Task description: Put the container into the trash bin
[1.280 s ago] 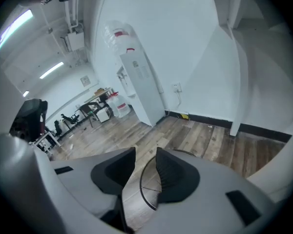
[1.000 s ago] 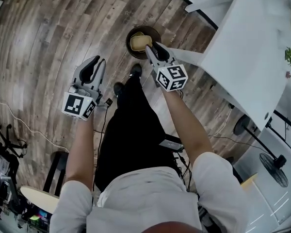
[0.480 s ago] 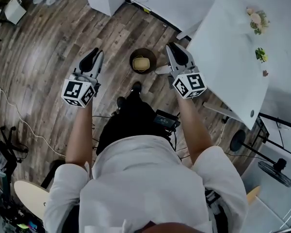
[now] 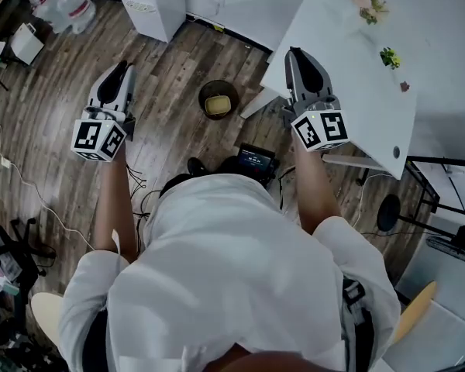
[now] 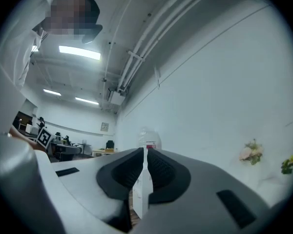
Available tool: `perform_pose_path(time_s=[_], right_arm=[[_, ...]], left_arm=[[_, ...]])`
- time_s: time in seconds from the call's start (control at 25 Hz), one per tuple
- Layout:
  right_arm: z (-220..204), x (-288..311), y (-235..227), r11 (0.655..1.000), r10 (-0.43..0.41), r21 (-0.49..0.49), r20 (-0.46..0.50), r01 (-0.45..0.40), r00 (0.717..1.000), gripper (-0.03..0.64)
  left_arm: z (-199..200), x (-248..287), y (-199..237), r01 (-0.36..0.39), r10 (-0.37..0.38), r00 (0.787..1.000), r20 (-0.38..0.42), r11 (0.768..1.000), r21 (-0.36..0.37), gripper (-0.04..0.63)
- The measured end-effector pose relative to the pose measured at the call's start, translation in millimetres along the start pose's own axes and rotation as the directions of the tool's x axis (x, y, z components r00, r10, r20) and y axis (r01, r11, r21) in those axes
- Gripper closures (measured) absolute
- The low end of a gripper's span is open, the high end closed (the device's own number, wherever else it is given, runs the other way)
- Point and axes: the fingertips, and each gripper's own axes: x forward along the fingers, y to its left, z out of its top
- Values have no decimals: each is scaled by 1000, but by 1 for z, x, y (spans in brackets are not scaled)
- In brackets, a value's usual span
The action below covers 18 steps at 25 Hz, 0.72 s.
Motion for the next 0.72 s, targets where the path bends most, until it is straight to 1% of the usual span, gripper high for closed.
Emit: perform_pose_path(time_s=[0.12,0.24,0.32,0.48,0.72], right_arm=[[14,-29,-8,1000,-1,-29,22,2,1000,566],[8,-63,-21,1000,1,-23,8,-1,1000,566],[5,-87,-31,1000,-9,-13,2,9,1000,566],[3,-142,-50,999,-45,-9,4,45,999,568],[-13,-220,-70,999,-36,23,-21,36,999,569]], left_arm=[[27,-10,-22,7,-9,998,62,999,36,531],[34,-19,-52,1,-4,996,84,999,40,537],[32,-22,-77,-5,2,997,78,1000,30,540],[19,-28,-136,-13,14,998,62,1000,-15,545],[-5,-43,-233,-20,21,1000,16,1000,-22,548]])
